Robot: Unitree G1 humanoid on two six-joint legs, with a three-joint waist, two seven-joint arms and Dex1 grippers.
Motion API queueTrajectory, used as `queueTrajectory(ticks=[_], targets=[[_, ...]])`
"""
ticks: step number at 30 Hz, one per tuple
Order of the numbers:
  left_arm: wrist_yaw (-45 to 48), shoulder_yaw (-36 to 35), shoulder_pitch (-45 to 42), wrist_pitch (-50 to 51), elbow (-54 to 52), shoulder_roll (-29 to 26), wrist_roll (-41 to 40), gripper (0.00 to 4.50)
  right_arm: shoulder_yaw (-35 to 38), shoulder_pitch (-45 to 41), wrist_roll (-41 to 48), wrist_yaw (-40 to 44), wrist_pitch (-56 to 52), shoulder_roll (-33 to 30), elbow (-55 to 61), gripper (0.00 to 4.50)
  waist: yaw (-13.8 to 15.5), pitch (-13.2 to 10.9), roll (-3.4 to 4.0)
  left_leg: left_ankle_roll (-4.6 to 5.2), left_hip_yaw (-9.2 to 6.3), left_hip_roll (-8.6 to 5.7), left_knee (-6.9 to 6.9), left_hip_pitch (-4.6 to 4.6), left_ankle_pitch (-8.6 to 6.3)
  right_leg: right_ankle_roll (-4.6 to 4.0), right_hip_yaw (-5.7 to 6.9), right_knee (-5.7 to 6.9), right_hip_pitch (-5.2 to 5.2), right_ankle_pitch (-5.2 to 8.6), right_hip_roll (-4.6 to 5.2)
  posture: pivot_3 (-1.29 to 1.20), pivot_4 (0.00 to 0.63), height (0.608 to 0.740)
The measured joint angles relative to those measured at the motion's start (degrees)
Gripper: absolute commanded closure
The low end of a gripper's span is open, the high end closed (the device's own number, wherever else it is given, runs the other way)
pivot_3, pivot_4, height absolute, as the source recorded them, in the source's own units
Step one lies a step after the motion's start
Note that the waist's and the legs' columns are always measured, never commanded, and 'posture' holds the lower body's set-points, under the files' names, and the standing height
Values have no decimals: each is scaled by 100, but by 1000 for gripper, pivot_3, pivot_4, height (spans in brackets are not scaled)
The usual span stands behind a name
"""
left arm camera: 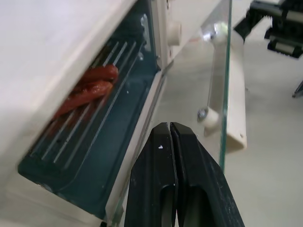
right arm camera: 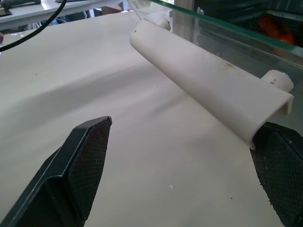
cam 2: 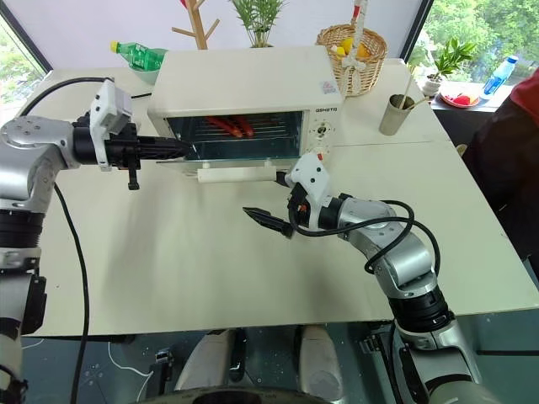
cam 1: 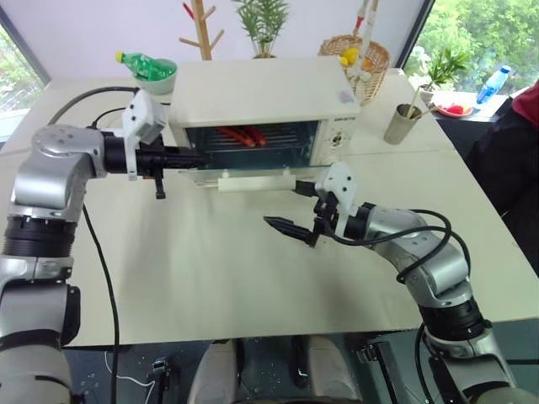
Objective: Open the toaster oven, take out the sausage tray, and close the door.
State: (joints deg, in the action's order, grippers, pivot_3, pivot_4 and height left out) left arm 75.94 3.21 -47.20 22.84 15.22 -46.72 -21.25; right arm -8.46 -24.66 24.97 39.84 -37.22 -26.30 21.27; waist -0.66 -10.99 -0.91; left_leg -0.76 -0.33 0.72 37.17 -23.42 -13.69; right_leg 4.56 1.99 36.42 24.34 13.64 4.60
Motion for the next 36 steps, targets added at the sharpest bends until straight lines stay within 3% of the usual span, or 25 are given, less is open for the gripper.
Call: queueTrajectory(ticks=[9,16,24,36], targets=[[62,43,-1,-192,117,152,179,4450,221,419,6,-126,-225,-443,451,0,10,0,-1,0,0,0,2,-1,0,0,0,0,0,0,1,0,150,740],[106,40,77,-187,47,247,193,4450,1028,1321,398,-15,-679,-1245,1289,0,14,1,-1,3,0,0,1,-2,-2,1,-1,-2,0,0,2,0,150,740],[-62,23,1079,67,-795,267,64,4450,2091,1729,1174,329,-1034,-2021,1954,0,4,2,-4,5,5,9,4,6,-3,-2,-8,-1,-5,-1,-2,0,150,740],[-711,286,2225,-157,-1174,679,402,4450,2287,1750,1408,129,-1079,-2174,1966,0,58,3,-6,5,6,7,7,3,-3,-3,-10,-6,-7,-2,1,0,150,740]])
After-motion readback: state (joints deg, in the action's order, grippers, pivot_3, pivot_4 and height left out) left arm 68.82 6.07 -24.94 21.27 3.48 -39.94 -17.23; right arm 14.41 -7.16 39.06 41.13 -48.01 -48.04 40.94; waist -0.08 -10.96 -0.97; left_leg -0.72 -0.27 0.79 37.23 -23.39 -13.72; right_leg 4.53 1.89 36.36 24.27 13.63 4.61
